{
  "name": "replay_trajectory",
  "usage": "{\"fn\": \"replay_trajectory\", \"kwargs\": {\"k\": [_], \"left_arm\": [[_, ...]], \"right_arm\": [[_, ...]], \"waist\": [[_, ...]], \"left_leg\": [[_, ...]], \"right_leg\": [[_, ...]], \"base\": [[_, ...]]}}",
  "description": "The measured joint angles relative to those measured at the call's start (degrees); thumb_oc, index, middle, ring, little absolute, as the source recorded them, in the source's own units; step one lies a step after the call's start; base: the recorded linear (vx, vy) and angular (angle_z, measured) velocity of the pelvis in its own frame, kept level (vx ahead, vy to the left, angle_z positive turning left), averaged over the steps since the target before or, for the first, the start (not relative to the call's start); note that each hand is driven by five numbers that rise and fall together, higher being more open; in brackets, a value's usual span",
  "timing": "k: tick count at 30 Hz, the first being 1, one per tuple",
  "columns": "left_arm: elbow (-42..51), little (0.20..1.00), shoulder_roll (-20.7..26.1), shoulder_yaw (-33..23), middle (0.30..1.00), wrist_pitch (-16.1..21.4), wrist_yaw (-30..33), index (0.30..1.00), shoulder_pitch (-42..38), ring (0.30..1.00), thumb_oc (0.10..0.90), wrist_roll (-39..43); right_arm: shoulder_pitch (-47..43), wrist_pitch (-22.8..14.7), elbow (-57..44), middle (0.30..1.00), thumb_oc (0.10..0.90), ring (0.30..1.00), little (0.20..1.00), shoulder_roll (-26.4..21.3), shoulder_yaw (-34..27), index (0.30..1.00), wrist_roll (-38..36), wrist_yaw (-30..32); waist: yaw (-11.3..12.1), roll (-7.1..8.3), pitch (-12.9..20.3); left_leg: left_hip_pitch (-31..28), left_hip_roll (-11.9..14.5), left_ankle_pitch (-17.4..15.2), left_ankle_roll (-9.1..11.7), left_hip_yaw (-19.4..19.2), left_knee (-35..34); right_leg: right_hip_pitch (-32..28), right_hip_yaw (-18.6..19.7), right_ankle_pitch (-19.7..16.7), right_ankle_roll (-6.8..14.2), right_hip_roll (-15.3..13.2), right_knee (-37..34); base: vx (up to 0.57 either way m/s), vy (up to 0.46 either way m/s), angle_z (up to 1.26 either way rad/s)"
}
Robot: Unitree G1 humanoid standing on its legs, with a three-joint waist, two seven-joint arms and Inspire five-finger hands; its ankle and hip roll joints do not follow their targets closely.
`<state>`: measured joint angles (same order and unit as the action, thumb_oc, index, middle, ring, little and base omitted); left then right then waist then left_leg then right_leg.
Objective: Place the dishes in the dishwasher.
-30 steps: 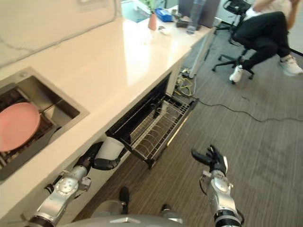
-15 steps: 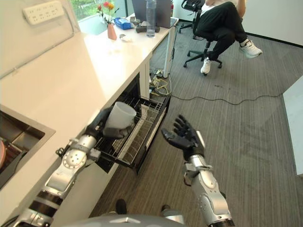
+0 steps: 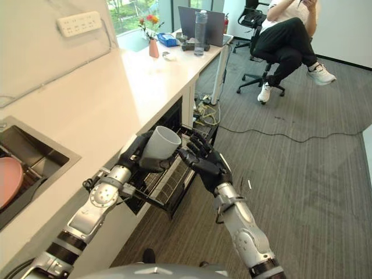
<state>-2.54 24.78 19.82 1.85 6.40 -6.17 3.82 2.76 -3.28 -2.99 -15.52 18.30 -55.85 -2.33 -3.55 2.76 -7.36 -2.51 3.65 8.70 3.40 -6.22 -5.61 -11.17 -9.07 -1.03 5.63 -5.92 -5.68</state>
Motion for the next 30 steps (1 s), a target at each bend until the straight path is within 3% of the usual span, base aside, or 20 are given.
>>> {"fn": "replay_trajectory", "kwargs": {"k": [8, 22, 30], "left_arm": [[-1.24, 0.300, 0.20, 1.36, 0.300, -0.85, 3.26, 0.300, -0.61, 0.300, 0.400, -5.94], [-4.28, 0.300, 0.51, 4.68, 0.300, -1.15, 4.47, 0.300, -6.08, 0.300, 0.400, -14.28], [-9.57, 0.300, -0.10, 7.20, 0.300, -2.48, 9.67, 0.300, -11.23, 0.300, 0.400, -20.19]], "right_arm": [[-0.61, -0.22, 0.04, 0.900, 0.800, 0.900, 0.900, -0.16, 4.10, 0.900, -7.29, 0.18], [-2.29, 0.24, 0.61, 0.900, 0.800, 0.900, 0.900, -4.59, 5.61, 0.900, -5.87, 1.97], [-8.11, -0.06, 4.11, 0.900, 0.800, 0.900, 0.900, 0.25, 8.37, 0.900, -3.74, 9.10]], "waist": [[0.26, 0.19, 0.21], [0.26, 0.54, 0.32], [0.15, 0.69, 0.27]], "left_leg": [[0.76, -0.16, 0.37, -0.14, 1.10, 0.00], [1.62, -0.43, 0.87, -0.34, 2.30, 0.00], [1.64, -0.62, 0.91, -0.34, 2.30, 0.01]], "right_leg": [[-0.03, -1.18, 0.06, -0.11, 0.03, 0.00], [0.18, -2.49, 0.05, -0.17, 0.02, -0.01], [0.22, -2.50, 0.04, -0.19, -0.14, -0.03]], "base": [[-0.01, -0.015, 0.08], [0.00, -0.004, 0.04], [0.00, 0.000, 0.00]]}}
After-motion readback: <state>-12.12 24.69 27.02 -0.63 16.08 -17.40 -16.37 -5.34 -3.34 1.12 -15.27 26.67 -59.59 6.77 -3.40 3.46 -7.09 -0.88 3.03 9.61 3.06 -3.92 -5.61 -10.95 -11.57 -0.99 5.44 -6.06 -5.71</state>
